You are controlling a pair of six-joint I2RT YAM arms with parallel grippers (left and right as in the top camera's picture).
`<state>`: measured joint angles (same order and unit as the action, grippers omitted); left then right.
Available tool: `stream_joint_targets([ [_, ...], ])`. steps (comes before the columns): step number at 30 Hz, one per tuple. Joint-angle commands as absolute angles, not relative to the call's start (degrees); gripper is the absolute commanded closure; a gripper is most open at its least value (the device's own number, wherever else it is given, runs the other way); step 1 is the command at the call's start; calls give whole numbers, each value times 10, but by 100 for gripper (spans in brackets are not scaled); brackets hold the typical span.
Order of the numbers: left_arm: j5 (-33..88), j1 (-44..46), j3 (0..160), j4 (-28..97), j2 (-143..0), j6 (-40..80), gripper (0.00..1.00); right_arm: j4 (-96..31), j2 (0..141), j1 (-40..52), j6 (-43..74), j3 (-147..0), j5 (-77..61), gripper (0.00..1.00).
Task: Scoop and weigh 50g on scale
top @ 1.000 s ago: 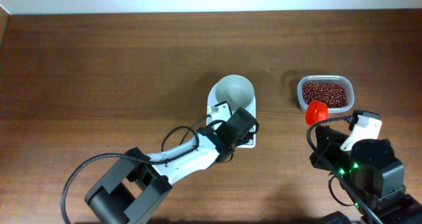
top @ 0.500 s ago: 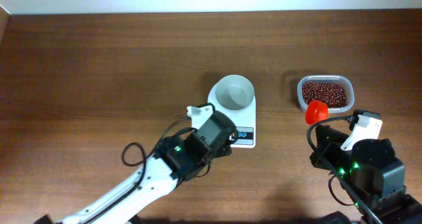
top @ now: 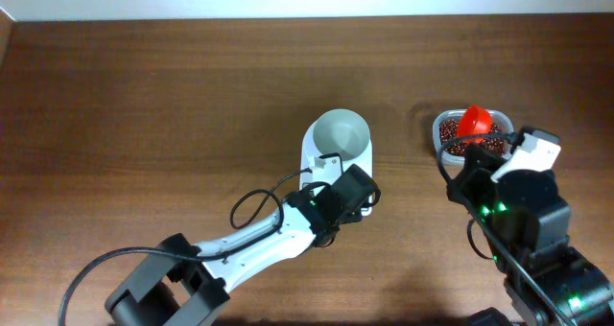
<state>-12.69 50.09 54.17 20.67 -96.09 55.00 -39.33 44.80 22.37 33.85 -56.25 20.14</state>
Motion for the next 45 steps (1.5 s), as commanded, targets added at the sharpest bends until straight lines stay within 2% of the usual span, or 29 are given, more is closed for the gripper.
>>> stream_joint_targets([
  [1, -149, 502, 542, 202, -970, 544, 100, -374, 461, 221, 334, -572, 215, 96],
  [17, -165, 501, 542, 136, -1027, 544, 100, -361, 465, 221, 334, -572, 213, 96],
  [37, -158, 501, 542, 139, -1052, 562, 100, -362, 465, 221, 334, -572, 212, 96],
  [45, -156, 501, 542, 122, -1050, 560, 100, -362, 465, 221, 334, -572, 154, 96],
])
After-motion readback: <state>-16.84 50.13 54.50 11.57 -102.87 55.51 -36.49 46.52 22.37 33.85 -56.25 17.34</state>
